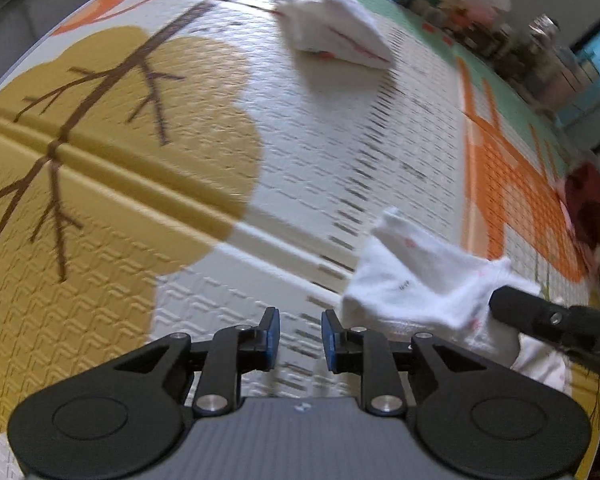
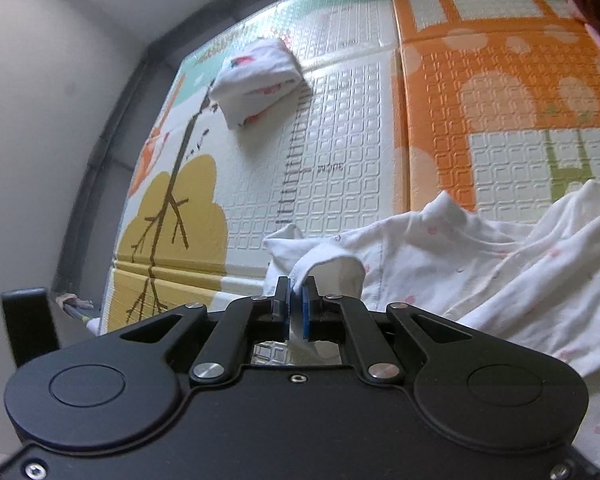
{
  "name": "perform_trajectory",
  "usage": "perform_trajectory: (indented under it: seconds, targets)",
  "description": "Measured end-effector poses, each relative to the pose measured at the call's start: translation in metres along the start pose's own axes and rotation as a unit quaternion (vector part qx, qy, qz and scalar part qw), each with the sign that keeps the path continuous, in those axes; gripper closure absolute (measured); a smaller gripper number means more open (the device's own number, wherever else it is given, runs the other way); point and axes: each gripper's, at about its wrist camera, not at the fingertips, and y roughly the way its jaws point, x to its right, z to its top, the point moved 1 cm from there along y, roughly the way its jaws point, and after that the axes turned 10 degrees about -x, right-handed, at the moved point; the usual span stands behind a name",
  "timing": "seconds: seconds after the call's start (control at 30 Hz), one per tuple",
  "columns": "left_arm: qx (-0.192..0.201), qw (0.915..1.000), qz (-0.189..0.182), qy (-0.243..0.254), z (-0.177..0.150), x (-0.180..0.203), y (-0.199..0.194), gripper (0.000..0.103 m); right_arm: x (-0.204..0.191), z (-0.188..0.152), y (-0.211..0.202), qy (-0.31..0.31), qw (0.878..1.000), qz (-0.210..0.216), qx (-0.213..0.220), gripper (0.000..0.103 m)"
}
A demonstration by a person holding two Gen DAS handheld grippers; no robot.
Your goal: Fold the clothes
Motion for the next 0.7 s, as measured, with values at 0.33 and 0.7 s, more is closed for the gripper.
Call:
perform_trajectory:
  seconds: [0.33,0.7]
  targets:
    - [0.011,0.9998,0.010,-0.010,-0.002,-0.016,-0.009,0.071,0.009,0.001,0.040,0.005,0.999,-0.031,-0.039,0.098]
    - [0.028,0.9982,0.005,0.052,-0.013,0.012,-0.026,0.059,0.011,0.000,-0.003,-0.016,1.000,-0.012,-0.009,0.077]
